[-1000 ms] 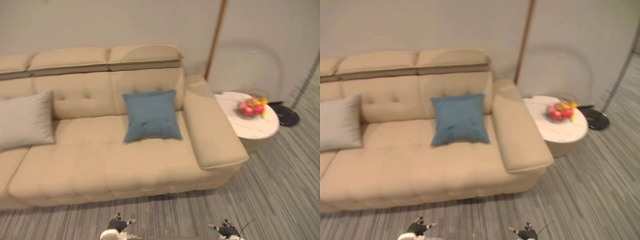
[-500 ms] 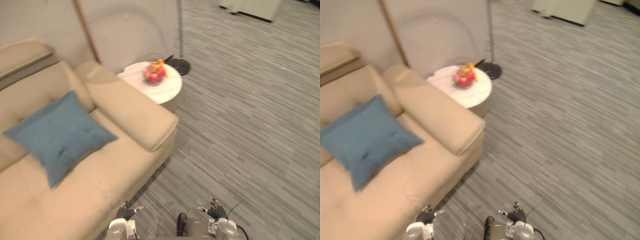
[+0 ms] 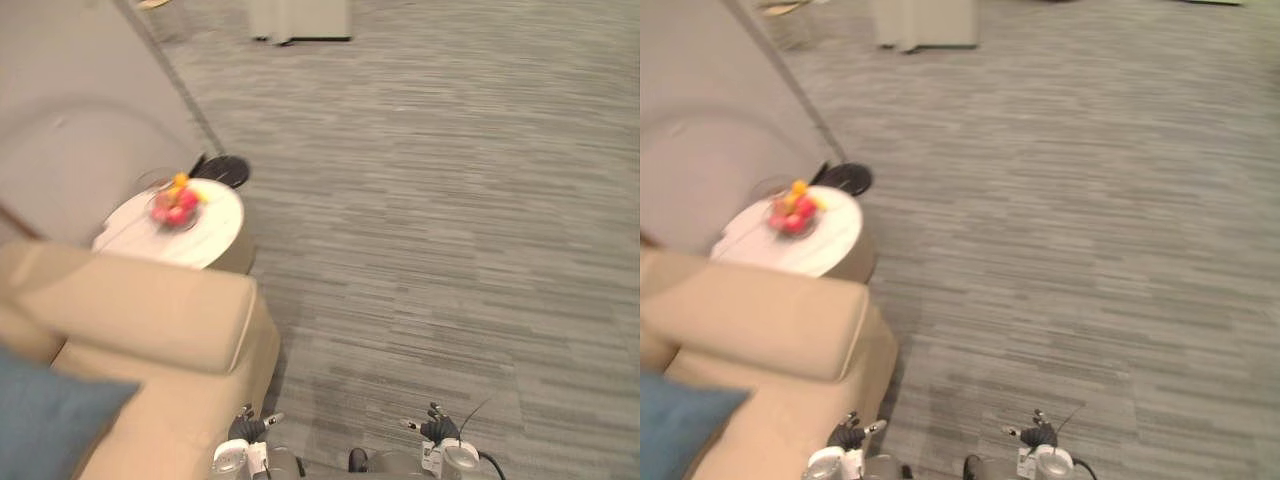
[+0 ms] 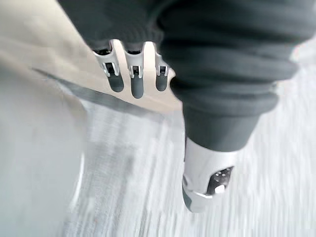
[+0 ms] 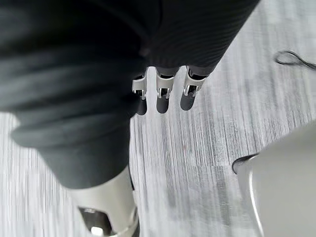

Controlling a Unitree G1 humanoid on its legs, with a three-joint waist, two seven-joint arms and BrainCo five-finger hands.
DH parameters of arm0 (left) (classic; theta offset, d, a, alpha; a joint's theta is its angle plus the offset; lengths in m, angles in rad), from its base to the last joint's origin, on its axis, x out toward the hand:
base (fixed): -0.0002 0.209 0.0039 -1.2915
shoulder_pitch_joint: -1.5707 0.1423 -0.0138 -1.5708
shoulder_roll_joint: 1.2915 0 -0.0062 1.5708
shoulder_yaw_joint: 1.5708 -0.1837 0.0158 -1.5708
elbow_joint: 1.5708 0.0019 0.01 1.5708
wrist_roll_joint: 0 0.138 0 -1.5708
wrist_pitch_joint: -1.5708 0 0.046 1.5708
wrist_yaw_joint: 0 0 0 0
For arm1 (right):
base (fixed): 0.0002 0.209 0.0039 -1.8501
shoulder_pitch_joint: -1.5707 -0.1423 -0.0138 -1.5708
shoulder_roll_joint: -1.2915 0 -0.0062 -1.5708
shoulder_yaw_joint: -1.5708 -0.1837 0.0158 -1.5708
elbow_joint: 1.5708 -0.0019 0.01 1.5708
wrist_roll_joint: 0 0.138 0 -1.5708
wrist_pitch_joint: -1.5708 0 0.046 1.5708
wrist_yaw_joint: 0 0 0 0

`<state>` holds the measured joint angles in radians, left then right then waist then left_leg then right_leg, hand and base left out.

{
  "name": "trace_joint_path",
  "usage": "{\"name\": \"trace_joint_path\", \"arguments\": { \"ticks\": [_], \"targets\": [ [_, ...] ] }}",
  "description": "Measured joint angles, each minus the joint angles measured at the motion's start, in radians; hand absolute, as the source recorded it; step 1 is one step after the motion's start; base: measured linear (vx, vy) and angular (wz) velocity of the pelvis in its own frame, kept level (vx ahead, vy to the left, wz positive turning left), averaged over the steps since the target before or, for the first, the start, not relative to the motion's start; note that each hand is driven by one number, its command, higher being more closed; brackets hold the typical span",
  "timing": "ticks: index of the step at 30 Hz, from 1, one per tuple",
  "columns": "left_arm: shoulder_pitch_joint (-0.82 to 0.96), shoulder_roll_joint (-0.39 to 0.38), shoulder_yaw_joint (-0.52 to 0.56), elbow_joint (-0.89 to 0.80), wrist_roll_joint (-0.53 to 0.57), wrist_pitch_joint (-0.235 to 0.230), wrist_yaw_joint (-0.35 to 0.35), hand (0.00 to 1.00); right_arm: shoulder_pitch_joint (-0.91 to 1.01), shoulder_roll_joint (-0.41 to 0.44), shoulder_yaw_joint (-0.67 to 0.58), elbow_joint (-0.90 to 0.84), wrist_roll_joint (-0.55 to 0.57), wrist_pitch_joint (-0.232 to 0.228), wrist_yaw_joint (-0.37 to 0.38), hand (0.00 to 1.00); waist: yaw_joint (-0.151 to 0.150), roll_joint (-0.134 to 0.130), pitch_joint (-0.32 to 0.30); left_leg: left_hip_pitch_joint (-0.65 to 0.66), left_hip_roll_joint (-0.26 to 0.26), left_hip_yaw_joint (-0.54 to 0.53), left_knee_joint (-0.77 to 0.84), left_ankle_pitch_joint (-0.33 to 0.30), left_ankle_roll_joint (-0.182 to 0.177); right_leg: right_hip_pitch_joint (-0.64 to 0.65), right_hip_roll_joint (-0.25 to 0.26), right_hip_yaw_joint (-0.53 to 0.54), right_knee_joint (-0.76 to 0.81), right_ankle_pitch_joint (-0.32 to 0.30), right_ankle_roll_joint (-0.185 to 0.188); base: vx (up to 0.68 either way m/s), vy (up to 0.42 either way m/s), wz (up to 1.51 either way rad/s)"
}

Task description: Pick up cushions and gather them together orderly.

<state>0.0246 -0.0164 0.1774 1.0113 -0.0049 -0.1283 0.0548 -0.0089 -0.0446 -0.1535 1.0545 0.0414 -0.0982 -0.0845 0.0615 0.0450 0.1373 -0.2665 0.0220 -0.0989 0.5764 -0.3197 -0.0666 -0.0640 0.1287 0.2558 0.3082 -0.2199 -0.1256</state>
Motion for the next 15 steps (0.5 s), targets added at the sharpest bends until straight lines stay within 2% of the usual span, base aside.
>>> {"name": "trace_joint_path", "arguments": {
  "ticks": [1, 2, 3, 4, 6, 7, 8, 9, 10, 11, 12, 13, 14, 15],
  "targets": [
    [-0.001, 0.000, 0.000, 0.000, 0.000, -0.003, -0.001, 0.00, -0.003, 0.003, 0.000, 0.000, 0.000, 0.000, -0.002, 0.00, 0.000, 0.000, 0.000, -0.008, -0.022, -0.062, -0.069, 0.017, -0.015, 0.001, 0.004, 0.041, 0.001, -0.008, 0.010, 0.26, 0.258, -1.56],
    [-0.003, 0.002, -0.001, 0.002, 0.002, -0.006, -0.001, 0.00, -0.004, 0.004, 0.000, 0.000, 0.000, 0.001, -0.003, 0.00, 0.003, 0.010, -0.006, -0.009, -0.031, -0.131, -0.167, 0.055, -0.015, 0.004, 0.017, 0.090, 0.004, -0.018, 0.025, 0.40, 0.334, -1.80],
    [0.003, 0.007, 0.000, 0.003, 0.002, -0.008, -0.002, 0.00, -0.002, 0.009, 0.000, 0.003, 0.000, 0.006, -0.005, 0.00, 0.009, 0.012, -0.013, 0.016, -0.017, -0.096, -0.181, 0.145, -0.011, 0.018, 0.028, 0.166, 0.026, -0.051, 0.053, 0.36, 0.282, -1.52],
    [0.004, 0.012, 0.000, 0.003, 0.002, -0.008, -0.002, 0.00, -0.001, 0.014, 0.000, 0.003, 0.000, 0.007, -0.004, 0.00, 0.013, 0.003, -0.016, 0.024, -0.017, -0.076, -0.182, 0.142, -0.007, 0.022, 0.023, 0.178, 0.029, -0.055, 0.057, 0.37, 0.271, -1.40],
    [0.009, 0.034, -0.001, 0.001, 0.003, -0.007, -0.001, 0.00, 0.015, 0.049, 0.000, -0.015, -0.001, 0.008, -0.004, 0.00, 0.016, -0.036, -0.026, 0.069, -0.020, 0.041, -0.188, 0.100, 0.027, 0.027, -0.021, 0.198, 0.069, -0.079, 0.099, 0.35, 0.252, -1.19],
    [0.009, 0.036, -0.001, 0.001, 0.003, -0.006, -0.001, 0.00, 0.016, 0.057, 0.000, -0.017, -0.001, 0.008, -0.003, 0.00, 0.021, -0.042, -0.026, 0.089, -0.018, 0.080, -0.190, 0.086, 0.037, 0.022, -0.028, 0.187, 0.093, -0.089, 0.116, 0.37, 0.286, -1.32],
    [0.007, 0.036, -0.001, 0.002, 0.004, -0.003, -0.001, 0.00, 0.016, 0.067, 0.000, -0.020, 0.000, 0.008, -0.004, 0.00, 0.021, -0.045, -0.027, 0.114, -0.017, 0.131, -0.195, 0.075, 0.047, 0.003, -0.042, 0.152, 0.144, -0.101, 0.146, 0.20, 0.161, -1.25],
    [0.003, 0.033, -0.002, 0.002, 0.004, 0.006, -0.001, 0.00, 0.022, 0.074, 0.001, -0.024, 0.000, 0.008, -0.003, 0.00, 0.019, -0.047, -0.028, 0.141, -0.015, 0.188, -0.209, 0.072, 0.052, -0.044, -0.067, 0.072, 0.201, -0.105, 0.194, 0.22, 0.184, -1.29],
    [0.000, 0.030, -0.007, 0.003, 0.004, 0.008, -0.001, 0.00, 0.015, 0.077, 0.000, -0.024, 0.000, 0.008, -0.002, 0.00, 0.026, -0.044, -0.027, 0.167, -0.012, 0.229, -0.234, 0.072, 0.052, -0.071, -0.095, -0.014, 0.241, -0.104, 0.206, 0.16, 0.126, -1.17],
    [-0.003, 0.029, -0.024, 0.005, 0.003, 0.009, 0.000, 0.00, 0.000, 0.077, -0.002, -0.022, 0.000, 0.008, -0.002, 0.00, 0.025, -0.045, -0.026, 0.190, -0.008, 0.261, -0.254, 0.073, 0.053, -0.095, -0.130, -0.112, 0.251, -0.104, 0.206, 0.21, 0.141, -1.22],
    [-0.012, 0.032, -0.056, 0.021, 0.003, 0.009, 0.000, 0.00, -0.004, 0.075, -0.005, -0.016, 0.001, 0.008, -0.002, 0.00, 0.025, -0.029, -0.017, 0.219, 0.004, 0.303, -0.265, 0.073, 0.053, -0.103, -0.188, -0.287, 0.230, -0.098, 0.188, 0.16, 0.075, -1.14],
    [-0.017, 0.035, -0.069, 0.033, 0.001, 0.010, 0.001, 0.00, -0.013, 0.074, -0.004, -0.013, 0.000, 0.008, -0.002, 0.00, 0.025, -0.022, -0.014, 0.229, 0.015, 0.322, -0.264, 0.073, 0.053, -0.105, -0.209, -0.373, 0.190, -0.085, 0.168, 0.18, 0.027, -1.31],
    [-0.023, 0.042, -0.087, 0.044, 0.000, 0.011, 0.002, 0.00, -0.022, 0.074, 0.000, -0.007, 0.000, 0.008, -0.003, 0.00, 0.027, -0.020, -0.013, 0.239, 0.030, 0.341, -0.265, 0.073, 0.053, -0.112, -0.219, -0.454, 0.115, -0.054, 0.144, 0.17, -0.078, -1.34],
    [-0.022, 0.054, -0.096, 0.051, -0.001, 0.010, 0.002, 0.00, -0.037, 0.074, 0.000, 0.006, 0.001, 0.007, -0.003, 0.00, 0.027, -0.024, -0.014, 0.253, 0.038, 0.352, -0.269, 0.072, 0.053, -0.116, -0.217, -0.509, 0.001, 0.033, 0.125, 0.24, -0.150, -1.27]
  ]
}}
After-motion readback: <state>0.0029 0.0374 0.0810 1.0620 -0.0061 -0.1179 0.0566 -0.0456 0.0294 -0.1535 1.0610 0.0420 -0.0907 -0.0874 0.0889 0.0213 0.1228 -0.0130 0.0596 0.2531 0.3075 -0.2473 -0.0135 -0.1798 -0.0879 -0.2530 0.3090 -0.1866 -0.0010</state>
